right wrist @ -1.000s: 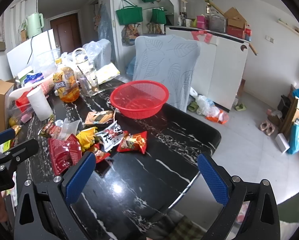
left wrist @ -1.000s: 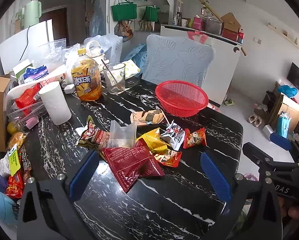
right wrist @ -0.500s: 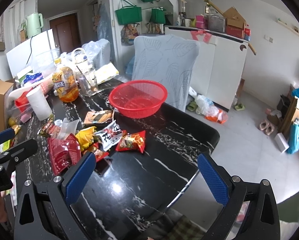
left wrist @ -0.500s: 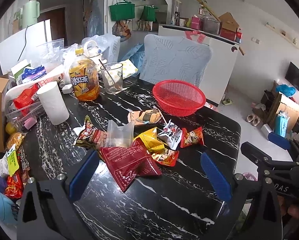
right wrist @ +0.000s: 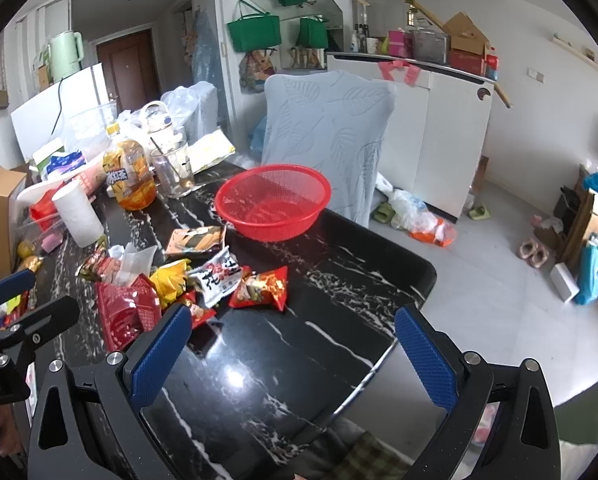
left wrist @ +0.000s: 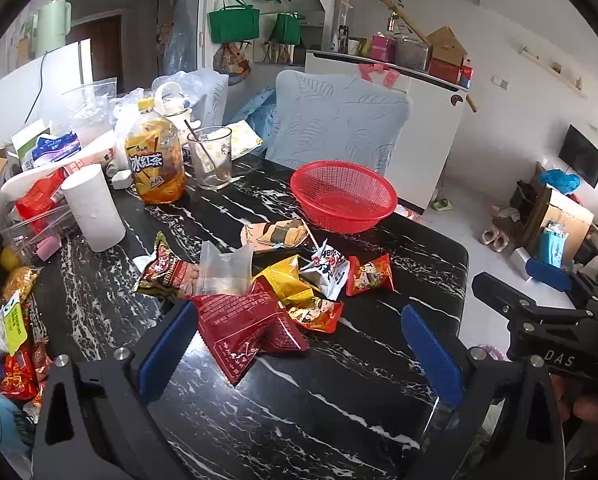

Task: Organize snacks

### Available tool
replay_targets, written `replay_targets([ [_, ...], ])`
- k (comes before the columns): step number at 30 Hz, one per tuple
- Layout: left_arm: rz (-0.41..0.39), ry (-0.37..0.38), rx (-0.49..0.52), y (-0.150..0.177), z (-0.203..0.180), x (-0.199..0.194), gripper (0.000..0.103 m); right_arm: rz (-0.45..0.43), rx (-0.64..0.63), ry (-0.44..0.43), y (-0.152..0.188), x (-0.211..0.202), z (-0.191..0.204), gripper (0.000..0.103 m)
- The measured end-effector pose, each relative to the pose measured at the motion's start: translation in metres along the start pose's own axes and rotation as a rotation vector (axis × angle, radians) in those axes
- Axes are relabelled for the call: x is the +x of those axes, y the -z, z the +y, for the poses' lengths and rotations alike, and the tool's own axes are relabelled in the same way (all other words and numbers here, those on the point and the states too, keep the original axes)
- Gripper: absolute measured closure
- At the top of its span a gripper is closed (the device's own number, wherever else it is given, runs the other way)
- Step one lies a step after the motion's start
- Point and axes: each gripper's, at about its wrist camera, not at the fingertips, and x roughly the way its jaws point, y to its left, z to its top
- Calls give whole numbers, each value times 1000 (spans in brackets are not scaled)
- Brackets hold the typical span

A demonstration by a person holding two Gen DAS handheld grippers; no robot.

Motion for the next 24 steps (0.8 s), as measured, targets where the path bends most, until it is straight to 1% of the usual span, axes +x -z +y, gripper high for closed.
replay_targets([
  [10, -13, 27, -2, 4, -2, 11, 0, 43, 1, -20, 1, 15, -4, 0],
  [15, 2, 43, -13, 12, -5, 23, 0, 54, -2, -75, 3, 27, -6, 0],
  [19, 21, 40, -44, 18, -1, 38, 0, 98, 12, -134, 6, 46, -9, 0],
  [24, 51, 34, -87, 22, 9, 55, 0, 137, 3, -175, 9, 68, -7, 0],
])
